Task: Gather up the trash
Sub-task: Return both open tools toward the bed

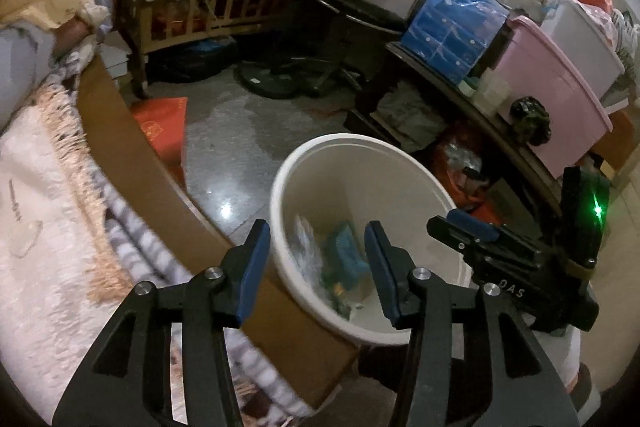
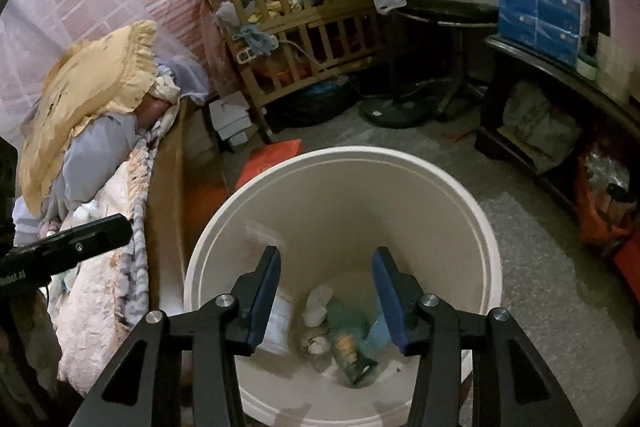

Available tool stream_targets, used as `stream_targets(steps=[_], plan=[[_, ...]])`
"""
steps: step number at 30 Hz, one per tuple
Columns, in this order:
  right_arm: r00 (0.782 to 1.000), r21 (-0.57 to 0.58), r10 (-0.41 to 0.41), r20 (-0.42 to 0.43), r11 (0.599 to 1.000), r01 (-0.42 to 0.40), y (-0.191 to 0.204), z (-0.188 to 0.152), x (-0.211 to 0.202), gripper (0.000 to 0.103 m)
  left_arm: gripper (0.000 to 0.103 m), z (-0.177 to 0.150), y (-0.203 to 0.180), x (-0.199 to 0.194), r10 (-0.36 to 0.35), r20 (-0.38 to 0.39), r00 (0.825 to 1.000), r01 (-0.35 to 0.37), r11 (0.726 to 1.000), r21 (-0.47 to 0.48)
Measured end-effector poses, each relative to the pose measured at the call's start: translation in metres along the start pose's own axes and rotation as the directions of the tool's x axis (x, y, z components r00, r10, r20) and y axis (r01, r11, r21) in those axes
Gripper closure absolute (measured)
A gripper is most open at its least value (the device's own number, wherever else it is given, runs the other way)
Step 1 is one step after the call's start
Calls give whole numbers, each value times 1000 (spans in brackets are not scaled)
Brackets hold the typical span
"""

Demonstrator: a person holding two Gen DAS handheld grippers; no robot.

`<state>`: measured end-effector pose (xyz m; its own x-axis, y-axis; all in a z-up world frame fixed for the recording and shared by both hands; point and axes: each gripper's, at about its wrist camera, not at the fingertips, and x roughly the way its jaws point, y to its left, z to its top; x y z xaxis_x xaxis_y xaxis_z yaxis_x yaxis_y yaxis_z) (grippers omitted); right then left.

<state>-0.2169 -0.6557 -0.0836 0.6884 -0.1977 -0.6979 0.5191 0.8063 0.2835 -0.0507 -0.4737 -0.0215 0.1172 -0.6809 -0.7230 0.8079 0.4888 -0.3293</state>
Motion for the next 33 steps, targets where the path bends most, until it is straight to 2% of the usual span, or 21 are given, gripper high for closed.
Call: stream_targets(steps=[5,12,16,27,33], plan=[[1000,-22,28,-9,999,-28,16,-3,1,58,56,-8,15,-20,84,21,996,-84,996,7],[995,-65,93,-30,993,-95,59,-8,4,56,56,-26,45,-54,224,59,973,-226,974,23],[991,-102,128,-45,986,-132,90,-13,7,49,56,-38,64,-74,286,74,955,-288,957,22],[967,-232,217,-131,942,-243,193,-33,26,47,56,-70,132,-129,380,79,922,-372,923,-104],[951,-269,253,-177,917,-294,235,-44,36,44,56,-96,164,-158,415,72,907,-401,903,-157]])
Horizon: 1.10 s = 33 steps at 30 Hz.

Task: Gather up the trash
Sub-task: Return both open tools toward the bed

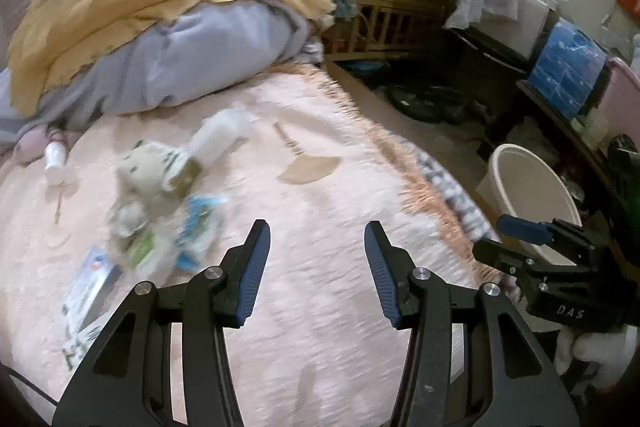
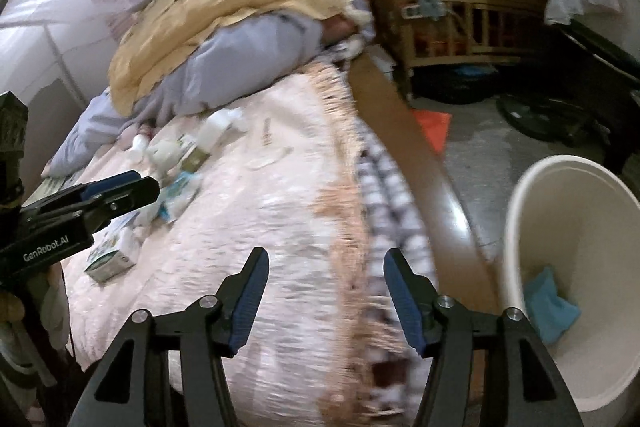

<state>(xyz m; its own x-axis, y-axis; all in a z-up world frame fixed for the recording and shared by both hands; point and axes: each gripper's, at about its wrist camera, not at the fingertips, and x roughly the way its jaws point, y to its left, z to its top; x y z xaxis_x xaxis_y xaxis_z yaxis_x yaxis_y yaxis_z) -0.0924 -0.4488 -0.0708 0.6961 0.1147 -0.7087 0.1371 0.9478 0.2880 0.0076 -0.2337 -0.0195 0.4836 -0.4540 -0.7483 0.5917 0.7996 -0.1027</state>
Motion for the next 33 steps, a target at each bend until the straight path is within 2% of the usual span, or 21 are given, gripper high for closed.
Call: stream_targets(steps=[3,8,13,17,19,21,23,25,29,33], plan=[[1000,-34,22,-22,999,-22,20,1,11,39,56,-9,22,-9,24,1,1000,-24,1000,-13],[996,-90,53,-67,994,-59,53,2,34,39,56,-27,67,-24,57,-19,998,-58,997,-59],[989,-123,96,-116,986,-111,84,6,58,38,56,-47,121,-42,134,-34,990,-137,984,-116],[982,-150,115,-152,979,-138,108,9,77,38,55,-64,170,-48,210,-59,976,-217,958,-188],[978,-168,124,-167,974,-153,121,12,85,38,55,-75,198,-48,258,-80,963,-270,934,-234],[975,-182,133,-176,969,-165,132,15,93,38,56,-85,224,-42,276,-112,955,-297,912,-282],[974,-187,139,-177,967,-172,141,20,101,37,56,-93,242,-35,258,-146,955,-293,901,-320],[974,-187,141,-178,967,-174,149,27,110,37,56,-99,248,-27,223,-173,959,-271,902,-336],[973,-161,134,-188,973,-165,162,45,136,37,56,-106,237,-20,121,-186,975,-178,927,-331],[973,-150,111,-202,978,-142,175,59,166,37,56,-112,217,-19,15,-204,979,-82,944,-321]])
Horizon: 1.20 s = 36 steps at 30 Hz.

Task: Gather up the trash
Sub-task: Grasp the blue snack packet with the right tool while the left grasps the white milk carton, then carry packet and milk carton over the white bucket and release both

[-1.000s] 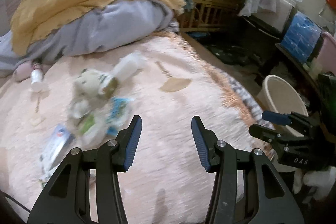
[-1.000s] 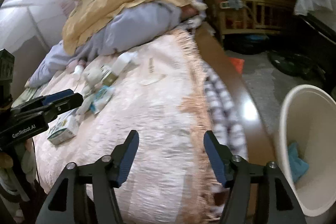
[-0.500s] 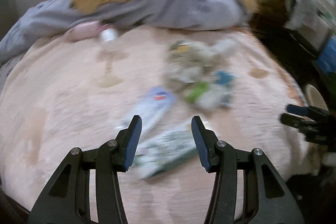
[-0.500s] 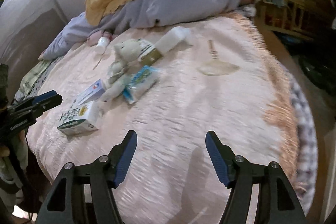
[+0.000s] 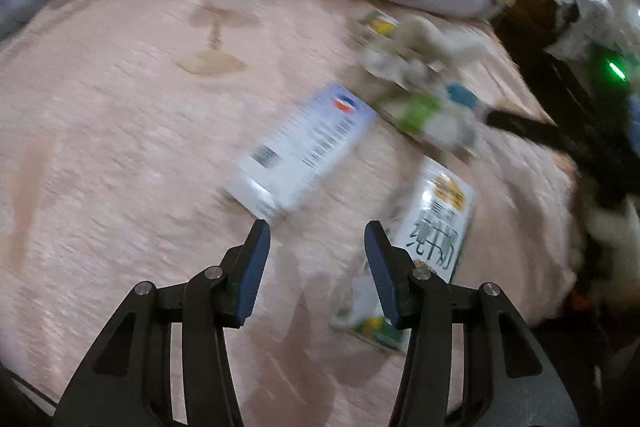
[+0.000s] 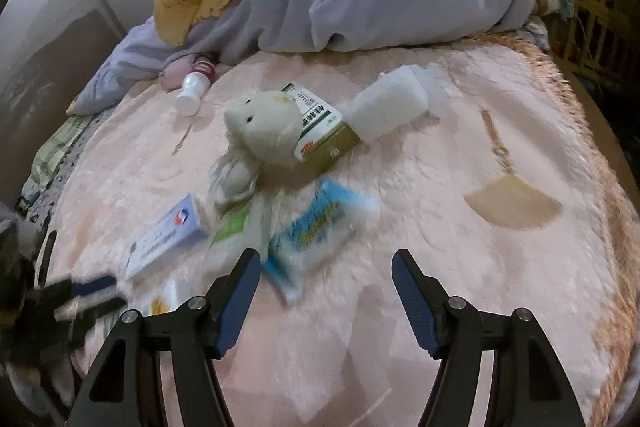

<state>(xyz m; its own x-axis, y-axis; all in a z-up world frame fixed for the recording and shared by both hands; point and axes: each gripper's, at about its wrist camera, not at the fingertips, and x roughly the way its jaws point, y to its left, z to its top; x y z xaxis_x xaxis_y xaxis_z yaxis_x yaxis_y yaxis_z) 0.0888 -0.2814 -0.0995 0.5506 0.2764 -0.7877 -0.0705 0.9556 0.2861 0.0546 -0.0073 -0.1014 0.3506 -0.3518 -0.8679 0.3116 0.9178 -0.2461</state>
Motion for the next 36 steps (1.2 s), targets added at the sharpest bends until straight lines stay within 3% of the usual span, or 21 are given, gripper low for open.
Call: stream_targets(steps=[3,4,5,7,10,14,21,29,36], plan=[[1000,-24,-15,-27,1000,14,8,8,20,38,56,-10,-13,-1,-52,-28,998,53,998,19],[999,-36,-24,-33,999,23,11,10,28,42,56,-13,-16,-3,-64,-33,997,65,998,22],[999,-46,-28,-35,999,27,13,10,32,55,56,-14,-17,-4,-76,-36,996,77,997,19],[998,-76,-40,-39,996,37,15,8,37,58,56,-15,-19,-10,-109,-31,994,109,994,6],[999,-110,-28,-34,994,24,13,2,28,65,55,-14,-21,-18,-136,-11,991,136,991,0],[1000,-112,-17,-19,994,15,-1,-6,-3,66,49,-8,-31,-26,-161,12,987,161,987,6],[999,-113,18,-36,993,-22,-14,-32,-40,66,47,-6,-63,-12,-118,-4,993,118,991,67],[999,-120,31,-12,992,-32,-10,-61,-54,66,49,-13,-91,12,17,-33,999,-13,992,127],[999,-112,31,42,993,-26,-21,-73,-87,66,50,-6,-118,-1,4,15,1000,-6,988,153]])
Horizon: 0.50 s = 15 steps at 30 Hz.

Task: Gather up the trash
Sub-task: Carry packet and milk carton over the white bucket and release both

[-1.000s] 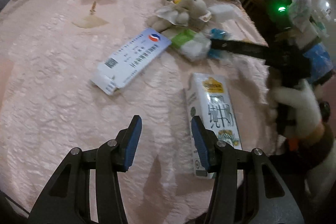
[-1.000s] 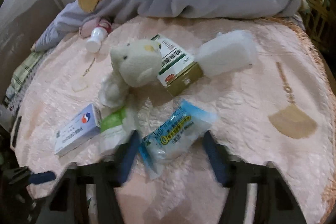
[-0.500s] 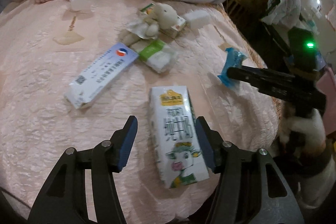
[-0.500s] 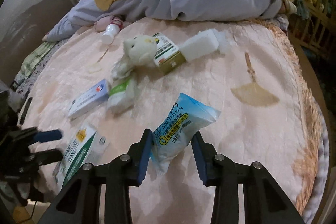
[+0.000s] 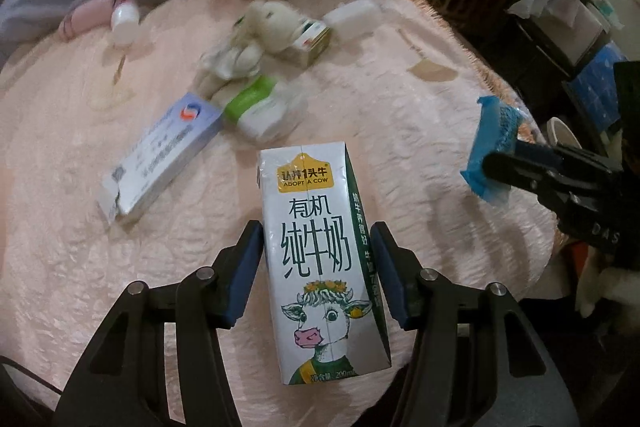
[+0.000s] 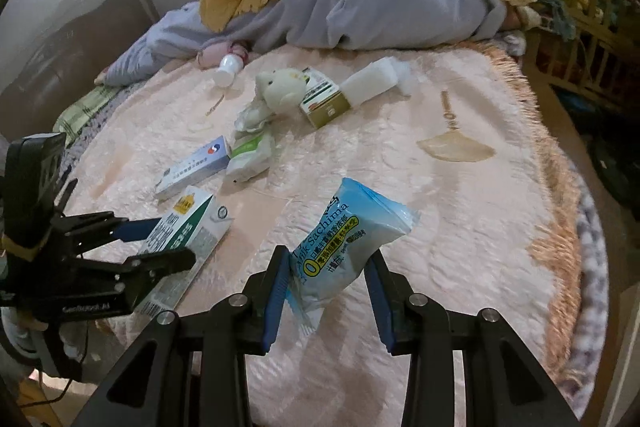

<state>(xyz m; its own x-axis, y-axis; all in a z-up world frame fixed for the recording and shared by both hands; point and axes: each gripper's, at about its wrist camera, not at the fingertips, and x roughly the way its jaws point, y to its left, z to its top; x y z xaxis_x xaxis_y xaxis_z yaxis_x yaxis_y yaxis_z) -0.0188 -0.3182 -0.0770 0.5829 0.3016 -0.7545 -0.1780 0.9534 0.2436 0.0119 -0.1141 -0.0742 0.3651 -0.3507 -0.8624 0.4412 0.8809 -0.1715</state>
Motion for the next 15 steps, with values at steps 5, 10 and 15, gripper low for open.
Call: stream_targets(steps=[5,10,15], plan=[[999,38,-28,33,999,27,-21,-12,-28,66,50,13,-29,-6,-3,32,999,1,999,49],[997,76,-55,48,996,51,-42,-24,-47,66,50,24,-61,-7,-17,56,998,12,996,93],[995,117,-77,66,991,69,-61,-37,-64,66,50,35,-93,-6,-25,78,997,14,989,146]])
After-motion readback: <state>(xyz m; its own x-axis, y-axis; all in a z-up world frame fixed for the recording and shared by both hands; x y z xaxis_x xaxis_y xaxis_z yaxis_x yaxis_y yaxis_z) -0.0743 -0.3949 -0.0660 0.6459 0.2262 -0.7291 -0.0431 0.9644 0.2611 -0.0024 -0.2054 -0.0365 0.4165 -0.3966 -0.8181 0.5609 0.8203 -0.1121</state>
